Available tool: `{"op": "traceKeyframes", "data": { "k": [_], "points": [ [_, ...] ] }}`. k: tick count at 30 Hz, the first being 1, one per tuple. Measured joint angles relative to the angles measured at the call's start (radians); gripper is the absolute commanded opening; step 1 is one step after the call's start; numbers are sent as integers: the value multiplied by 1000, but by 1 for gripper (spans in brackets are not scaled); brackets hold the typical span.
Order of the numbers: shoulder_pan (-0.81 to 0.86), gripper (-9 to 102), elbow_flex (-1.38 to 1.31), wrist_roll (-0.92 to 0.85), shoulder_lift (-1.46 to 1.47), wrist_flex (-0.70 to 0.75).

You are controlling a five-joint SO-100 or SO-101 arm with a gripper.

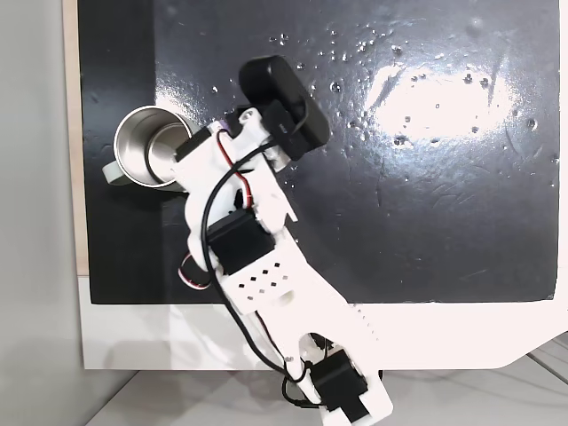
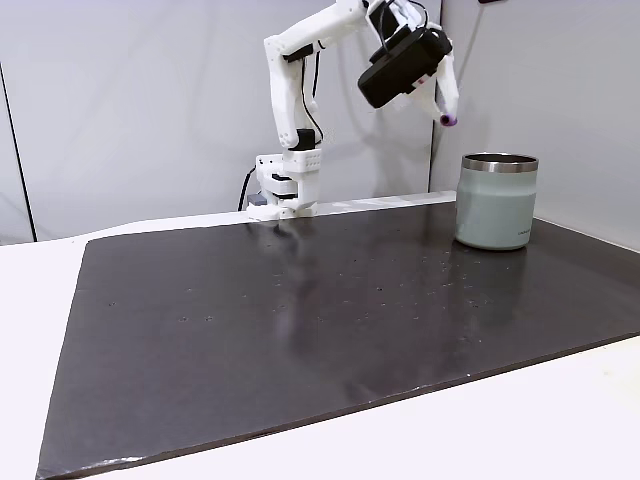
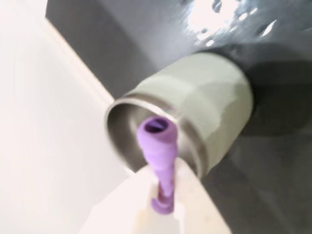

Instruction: Grasp a pengrip and put it in the cup.

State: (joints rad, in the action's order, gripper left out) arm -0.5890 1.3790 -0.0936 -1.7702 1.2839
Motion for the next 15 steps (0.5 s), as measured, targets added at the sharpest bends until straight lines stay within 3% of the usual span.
{"op": "traceKeyframes", "data": {
  "k": [15],
  "points": [
    [-146,0,-336,100,319,0]
  ]
}}
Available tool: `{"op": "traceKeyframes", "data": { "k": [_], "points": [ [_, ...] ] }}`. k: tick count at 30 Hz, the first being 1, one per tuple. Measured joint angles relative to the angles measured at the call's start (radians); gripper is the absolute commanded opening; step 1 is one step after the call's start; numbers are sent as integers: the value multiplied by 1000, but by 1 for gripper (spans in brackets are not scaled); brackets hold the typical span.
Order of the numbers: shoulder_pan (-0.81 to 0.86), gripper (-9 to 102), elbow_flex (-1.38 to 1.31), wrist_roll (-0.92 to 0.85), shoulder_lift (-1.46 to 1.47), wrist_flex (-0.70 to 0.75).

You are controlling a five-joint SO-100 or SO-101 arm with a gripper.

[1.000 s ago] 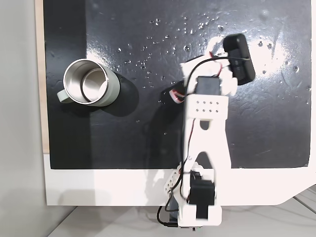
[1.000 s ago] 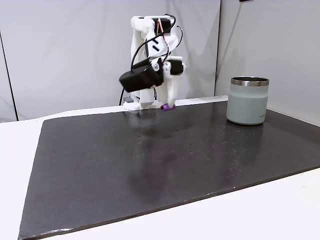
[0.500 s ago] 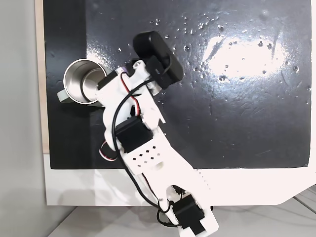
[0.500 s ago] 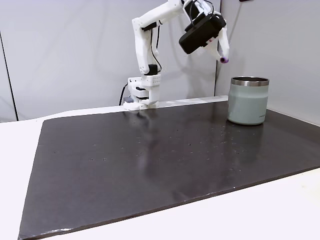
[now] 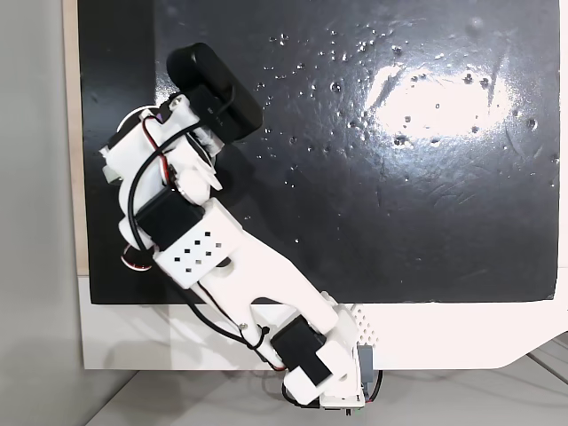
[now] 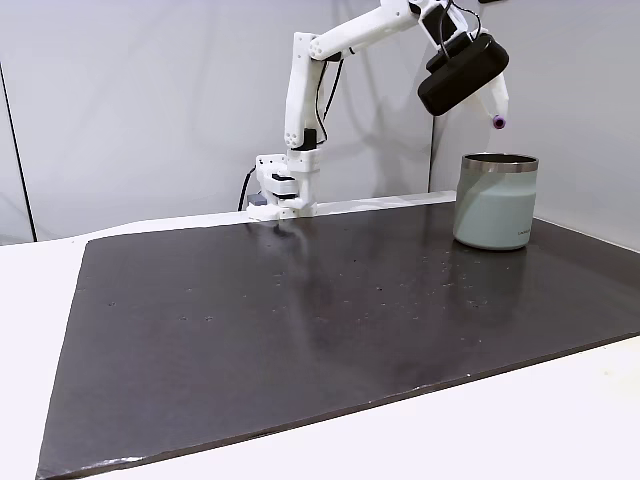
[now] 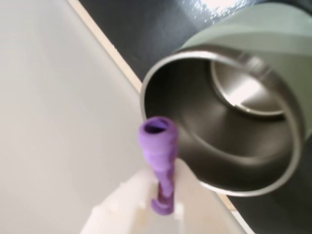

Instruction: Grasp a pengrip and put it in the cup.

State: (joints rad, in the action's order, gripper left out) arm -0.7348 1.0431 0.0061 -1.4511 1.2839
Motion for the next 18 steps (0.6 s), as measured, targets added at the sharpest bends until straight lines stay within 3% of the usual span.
{"op": "traceKeyframes", "data": {
  "k": [4,11,18],
  "points": [
    [-18,0,-18,6,23,0],
    [-25,26,-18,6,29,17],
    [-23,26,-18,6,29,37]
  ]
}}
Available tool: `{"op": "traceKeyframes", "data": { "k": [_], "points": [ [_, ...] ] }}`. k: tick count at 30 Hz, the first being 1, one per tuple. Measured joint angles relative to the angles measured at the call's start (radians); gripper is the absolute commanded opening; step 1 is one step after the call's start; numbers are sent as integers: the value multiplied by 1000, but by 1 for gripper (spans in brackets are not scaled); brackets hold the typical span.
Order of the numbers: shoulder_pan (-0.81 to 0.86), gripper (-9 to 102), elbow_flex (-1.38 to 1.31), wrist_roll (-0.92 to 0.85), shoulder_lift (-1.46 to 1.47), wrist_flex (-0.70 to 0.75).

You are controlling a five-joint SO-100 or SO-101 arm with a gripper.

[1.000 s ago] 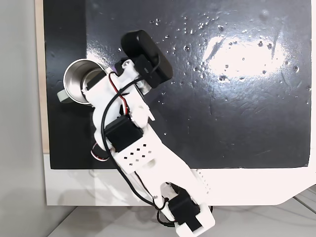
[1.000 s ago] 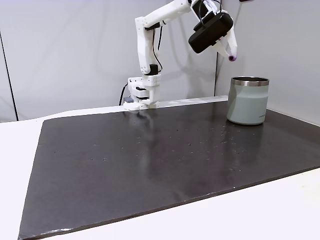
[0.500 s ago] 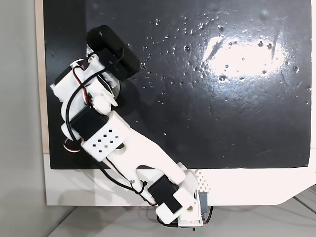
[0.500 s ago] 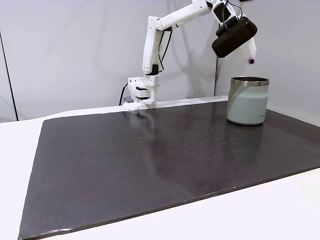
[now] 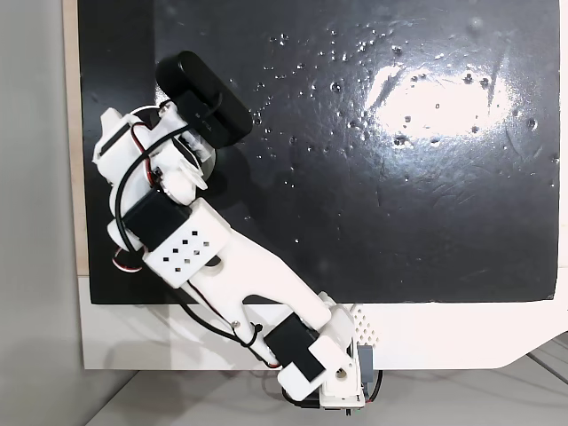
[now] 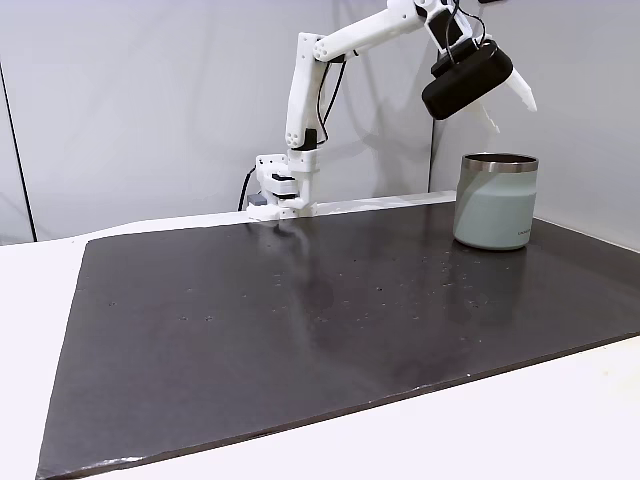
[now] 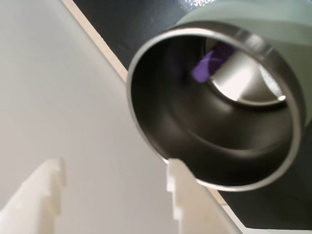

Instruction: Grasp a pengrip and put it in the cup.

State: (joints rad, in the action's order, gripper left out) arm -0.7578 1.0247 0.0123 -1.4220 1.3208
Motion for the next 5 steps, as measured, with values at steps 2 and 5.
{"op": "traceKeyframes", "data": {
  "k": [2,5],
  "points": [
    [0,26,0,0,0,3],
    [-2,26,0,0,0,6]
  ]
}}
